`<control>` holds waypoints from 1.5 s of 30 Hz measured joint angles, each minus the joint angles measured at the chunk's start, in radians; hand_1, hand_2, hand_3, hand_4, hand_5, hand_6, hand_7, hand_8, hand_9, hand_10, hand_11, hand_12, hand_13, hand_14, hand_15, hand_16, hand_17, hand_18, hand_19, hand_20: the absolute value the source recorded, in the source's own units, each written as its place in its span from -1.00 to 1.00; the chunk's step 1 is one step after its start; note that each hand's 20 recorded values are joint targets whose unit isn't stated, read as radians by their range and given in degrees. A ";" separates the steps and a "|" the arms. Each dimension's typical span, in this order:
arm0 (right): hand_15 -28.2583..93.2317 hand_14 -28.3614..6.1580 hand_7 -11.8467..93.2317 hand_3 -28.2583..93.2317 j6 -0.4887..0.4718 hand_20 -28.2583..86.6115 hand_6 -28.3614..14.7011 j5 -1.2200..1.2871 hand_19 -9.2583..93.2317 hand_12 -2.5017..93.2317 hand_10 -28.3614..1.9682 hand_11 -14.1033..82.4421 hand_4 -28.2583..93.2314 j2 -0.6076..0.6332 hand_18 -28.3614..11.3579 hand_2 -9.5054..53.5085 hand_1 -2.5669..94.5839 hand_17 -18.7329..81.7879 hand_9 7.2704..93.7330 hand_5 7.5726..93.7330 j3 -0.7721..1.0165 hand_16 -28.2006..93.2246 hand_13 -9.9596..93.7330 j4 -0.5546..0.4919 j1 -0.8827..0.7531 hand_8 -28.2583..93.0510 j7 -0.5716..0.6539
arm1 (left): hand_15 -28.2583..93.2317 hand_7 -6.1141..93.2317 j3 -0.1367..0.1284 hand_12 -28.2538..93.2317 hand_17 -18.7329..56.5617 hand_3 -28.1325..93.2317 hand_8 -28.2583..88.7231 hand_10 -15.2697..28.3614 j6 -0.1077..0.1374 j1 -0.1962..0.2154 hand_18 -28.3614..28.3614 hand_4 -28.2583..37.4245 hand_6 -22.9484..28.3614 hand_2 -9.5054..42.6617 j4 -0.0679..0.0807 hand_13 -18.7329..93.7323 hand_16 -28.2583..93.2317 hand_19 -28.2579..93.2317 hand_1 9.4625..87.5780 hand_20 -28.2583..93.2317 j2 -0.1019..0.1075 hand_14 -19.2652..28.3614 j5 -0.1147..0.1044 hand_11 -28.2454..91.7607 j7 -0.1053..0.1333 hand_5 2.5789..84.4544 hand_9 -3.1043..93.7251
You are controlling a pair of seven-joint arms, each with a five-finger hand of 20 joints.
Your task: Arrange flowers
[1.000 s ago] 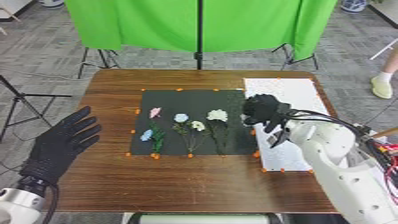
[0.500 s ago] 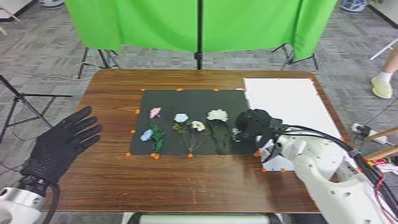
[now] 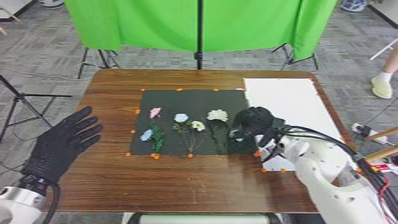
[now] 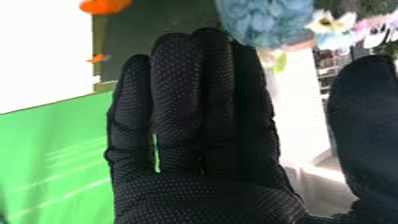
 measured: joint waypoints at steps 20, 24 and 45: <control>-0.17 0.03 -0.55 0.86 -0.173 -0.09 0.12 0.552 0.04 -0.53 0.05 -0.46 -1.00 -0.086 -0.56 -0.98 -0.69 -0.47 -0.44 -0.51 0.304 -0.16 -0.32 -0.093 -0.078 -0.71 0.182 | -0.07 -0.49 -0.002 -0.28 -0.82 0.62 -0.71 0.16 0.007 0.000 0.66 -1.00 -0.03 -0.74 0.001 -0.43 -0.55 0.11 -0.68 -0.43 0.003 0.33 0.002 -0.20 0.034 -0.43 -0.50; -0.51 -0.02 -0.67 0.82 -0.134 -0.15 0.03 0.675 -0.12 -0.52 0.03 -0.64 -1.00 -0.106 -0.57 -0.91 -0.76 -0.59 -0.59 -0.62 0.377 0.04 -0.43 -0.129 -0.127 -0.67 0.236 | -0.08 -0.48 0.005 -0.27 -0.83 0.62 -0.71 0.15 0.027 0.000 0.66 -1.00 -0.04 -0.72 0.000 -0.44 -0.54 0.11 -0.67 -0.42 0.002 0.31 0.004 -0.20 0.076 -0.45 -0.53; -0.71 0.05 -0.71 0.78 -0.116 -0.24 0.03 1.326 -0.18 -0.47 0.09 -0.74 -1.00 -0.368 -0.59 -0.84 -0.78 -0.81 -0.69 -0.69 0.508 0.17 -0.54 -0.278 -0.361 -0.65 0.341 | -0.42 -0.54 0.101 -0.13 -0.97 0.47 -0.69 -0.06 0.117 -0.062 0.64 -1.00 -0.12 -0.82 0.026 -0.60 -0.38 -0.04 -0.65 -0.42 -0.034 0.13 0.024 -0.50 0.128 -0.66 -0.73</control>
